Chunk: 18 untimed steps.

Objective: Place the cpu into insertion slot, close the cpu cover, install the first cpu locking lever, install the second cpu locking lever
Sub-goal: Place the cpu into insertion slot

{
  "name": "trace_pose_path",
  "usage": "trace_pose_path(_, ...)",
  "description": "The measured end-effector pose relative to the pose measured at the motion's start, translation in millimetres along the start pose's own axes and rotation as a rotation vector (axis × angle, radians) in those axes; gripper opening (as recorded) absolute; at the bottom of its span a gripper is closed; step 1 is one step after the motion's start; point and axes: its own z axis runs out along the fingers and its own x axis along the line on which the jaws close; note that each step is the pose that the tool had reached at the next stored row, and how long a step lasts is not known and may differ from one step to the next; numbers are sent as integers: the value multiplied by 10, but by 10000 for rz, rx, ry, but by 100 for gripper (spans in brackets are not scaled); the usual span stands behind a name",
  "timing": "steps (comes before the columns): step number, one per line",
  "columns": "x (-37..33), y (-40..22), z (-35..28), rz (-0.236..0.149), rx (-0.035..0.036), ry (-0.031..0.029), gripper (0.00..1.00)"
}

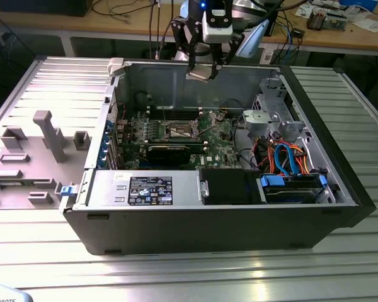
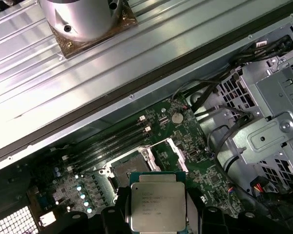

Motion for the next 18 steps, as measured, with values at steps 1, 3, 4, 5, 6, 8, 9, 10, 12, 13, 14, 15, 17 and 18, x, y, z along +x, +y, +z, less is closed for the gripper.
trace_pose_path(1,0,0,1,124,-2,-11,54)
trace_pose_path(3,0,0,3,252,-5,-22,54)
trace_pose_path(4,0,0,3,291,-6,-25,54)
trace_pose_path(5,0,0,3,321,-6,-28,54)
trace_pose_path(6,0,0,3,324,-6,-29,54)
trace_pose_path(8,0,0,3,324,-6,-29,54)
trace_pose_path(9,0,0,3,325,-6,-29,54)
trace_pose_path(10,0,0,3,325,-6,-29,54)
trace_pose_path(12,0,0,3,331,-6,-30,54)
trace_pose_path(13,0,0,3,341,-6,-30,54)
trace_pose_path(14,0,0,3,361,-7,-32,54)
trace_pose_path(15,0,0,3,371,-6,-33,54)
trace_pose_path(17,0,-1,4,389,-7,-35,54)
trace_pose_path(18,0,-1,4,398,-7,-36,54)
